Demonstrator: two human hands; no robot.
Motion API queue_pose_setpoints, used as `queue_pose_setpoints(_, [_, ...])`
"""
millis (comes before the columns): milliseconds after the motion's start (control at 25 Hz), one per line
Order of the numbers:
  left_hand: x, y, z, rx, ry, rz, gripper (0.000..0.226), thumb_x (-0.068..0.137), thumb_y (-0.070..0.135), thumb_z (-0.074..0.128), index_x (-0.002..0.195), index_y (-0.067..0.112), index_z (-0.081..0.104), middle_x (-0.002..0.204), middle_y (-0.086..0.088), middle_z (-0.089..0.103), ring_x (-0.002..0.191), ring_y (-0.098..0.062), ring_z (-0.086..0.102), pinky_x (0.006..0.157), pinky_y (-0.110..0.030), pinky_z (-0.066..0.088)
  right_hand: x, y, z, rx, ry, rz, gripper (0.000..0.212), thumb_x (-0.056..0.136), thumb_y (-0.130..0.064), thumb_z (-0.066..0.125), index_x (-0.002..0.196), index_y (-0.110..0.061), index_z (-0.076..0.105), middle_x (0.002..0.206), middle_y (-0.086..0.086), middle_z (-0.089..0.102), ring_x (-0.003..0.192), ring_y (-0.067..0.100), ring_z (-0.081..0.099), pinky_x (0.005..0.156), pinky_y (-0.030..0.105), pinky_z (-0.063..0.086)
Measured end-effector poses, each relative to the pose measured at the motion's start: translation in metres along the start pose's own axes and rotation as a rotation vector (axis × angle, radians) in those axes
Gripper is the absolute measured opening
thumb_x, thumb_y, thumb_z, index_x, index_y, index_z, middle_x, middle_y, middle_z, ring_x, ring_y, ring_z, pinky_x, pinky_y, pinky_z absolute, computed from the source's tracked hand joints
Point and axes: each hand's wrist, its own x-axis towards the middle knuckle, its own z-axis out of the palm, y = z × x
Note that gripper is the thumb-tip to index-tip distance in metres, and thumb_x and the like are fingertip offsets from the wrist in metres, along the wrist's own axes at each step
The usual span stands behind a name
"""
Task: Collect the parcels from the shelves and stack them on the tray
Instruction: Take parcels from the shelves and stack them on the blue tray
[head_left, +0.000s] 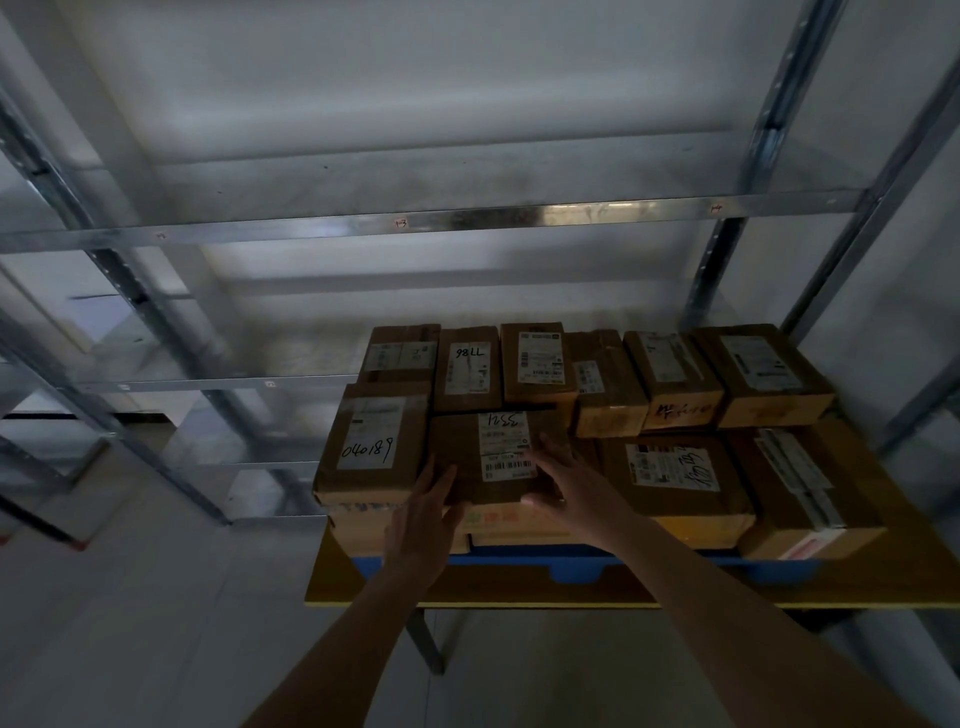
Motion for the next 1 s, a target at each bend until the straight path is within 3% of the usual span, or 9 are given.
queue_pose_setpoints(640, [0.006,0.005,0.000,0.063,0.018,-0.026,0.059,0.101,0.045,0.044,0.154,0.033,0.021,0.164,0.007,0.005,0.132,-0.019,0.044,0.100,-0.036,0.045,0.013,0.001,-0.003,0.002,-0.021,0.008,0.069,0.094,-0.052,0.057,0.153,-0.039,0.024,0.167,-0.009,0.000,0.154,0.025,0.005,0.119,0.053,0.030])
queue_pose_setpoints(880, [0.007,0.004,0.000,0.064,-0.009,-0.036,0.062,0.100,0.047,0.045,0.155,0.033,0.019,0.164,0.006,0.006,0.137,-0.022,0.039,0.104,-0.040,0.042,0.010,0.000,-0.004,-0.027,-0.016,0.004,0.070,0.094,-0.056,0.055,0.153,-0.040,0.022,0.167,-0.008,0.000,0.152,0.028,0.014,0.117,0.052,0.034])
queue_pose_setpoints(1000, [0.003,0.005,-0.007,0.059,-0.002,-0.016,0.065,0.099,0.046,0.048,0.155,0.030,0.020,0.164,0.004,0.012,0.142,-0.023,0.032,0.109,-0.039,0.037,0.000,-0.002,-0.010,-0.050,0.011,-0.017,0.070,0.094,-0.060,0.052,0.152,-0.042,0.020,0.167,-0.006,0.006,0.148,0.028,0.026,0.112,0.050,0.041])
